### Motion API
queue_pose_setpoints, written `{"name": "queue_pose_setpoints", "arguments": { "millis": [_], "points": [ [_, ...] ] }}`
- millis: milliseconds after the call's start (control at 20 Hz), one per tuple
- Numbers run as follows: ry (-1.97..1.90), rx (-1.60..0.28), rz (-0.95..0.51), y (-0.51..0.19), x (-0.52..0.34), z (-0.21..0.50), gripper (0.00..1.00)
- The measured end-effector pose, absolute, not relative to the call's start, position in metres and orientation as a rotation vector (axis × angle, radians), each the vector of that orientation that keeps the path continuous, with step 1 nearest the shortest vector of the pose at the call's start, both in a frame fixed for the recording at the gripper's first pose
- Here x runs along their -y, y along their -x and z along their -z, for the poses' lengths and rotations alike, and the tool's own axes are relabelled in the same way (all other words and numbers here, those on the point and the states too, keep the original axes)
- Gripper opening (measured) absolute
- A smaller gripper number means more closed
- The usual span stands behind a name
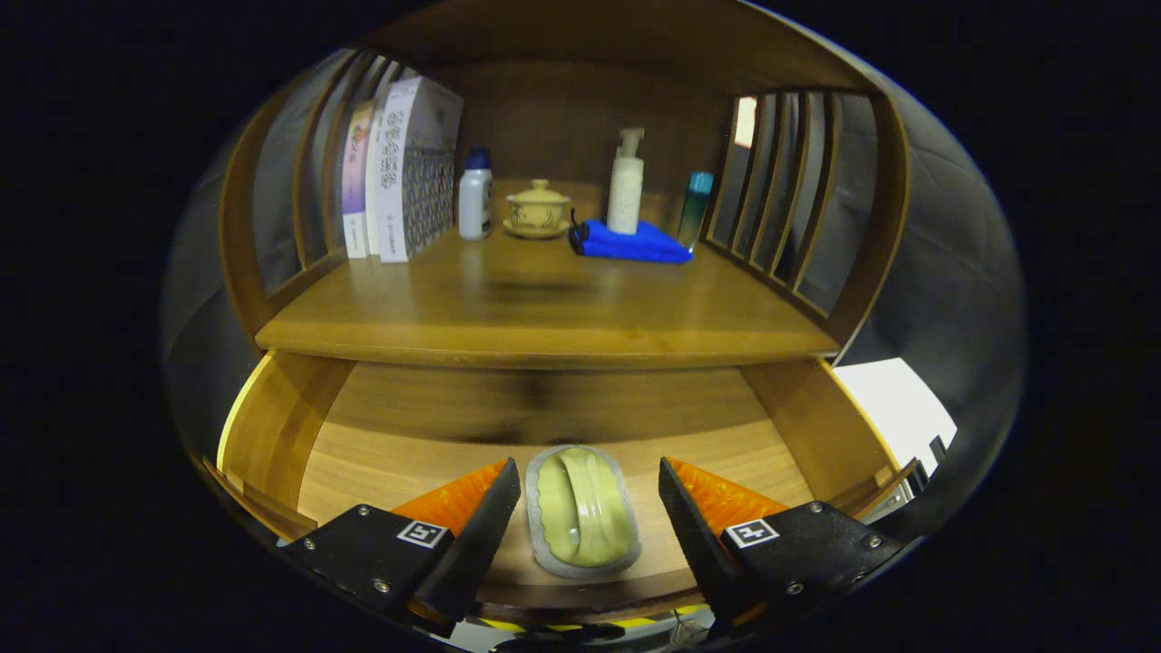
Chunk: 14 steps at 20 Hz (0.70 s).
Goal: Pull open the drawer, take out the items inside it, and place them on the countertop above the cabinet.
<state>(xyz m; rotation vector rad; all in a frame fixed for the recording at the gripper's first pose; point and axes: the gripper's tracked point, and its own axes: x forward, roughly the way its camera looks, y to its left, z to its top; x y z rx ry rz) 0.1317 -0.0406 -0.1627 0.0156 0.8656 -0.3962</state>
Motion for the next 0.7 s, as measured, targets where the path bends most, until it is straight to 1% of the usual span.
{"name": "queue_pose_setpoints", "arguments": {
  "millis": [100, 200, 250, 300, 350, 400, 500, 600, 700],
  "points": [
    [-0.026, -0.935, 0.385, -0.132, 0.043, 0.175, 0.95],
    [-0.030, -0.981, 0.393, -0.131, 0.048, 0.184, 0.90],
    [-0.044, -1.002, 0.395, -0.129, 0.049, 0.190, 0.85],
    [-0.066, -1.014, 0.391, -0.127, 0.048, 0.193, 0.82],
    [-0.084, -1.023, 0.390, -0.127, 0.048, 0.197, 0.76],
    [-0.093, -1.043, 0.394, -0.124, 0.050, 0.200, 0.72],
    [-0.094, -1.035, 0.372, -0.128, 0.047, 0.201, 0.56],
    [-0.076, -1.023, 0.364, -0.129, 0.048, 0.200, 0.34],
    [-0.064, -1.018, 0.372, -0.128, 0.048, 0.199, 0.22]
  ]
}}
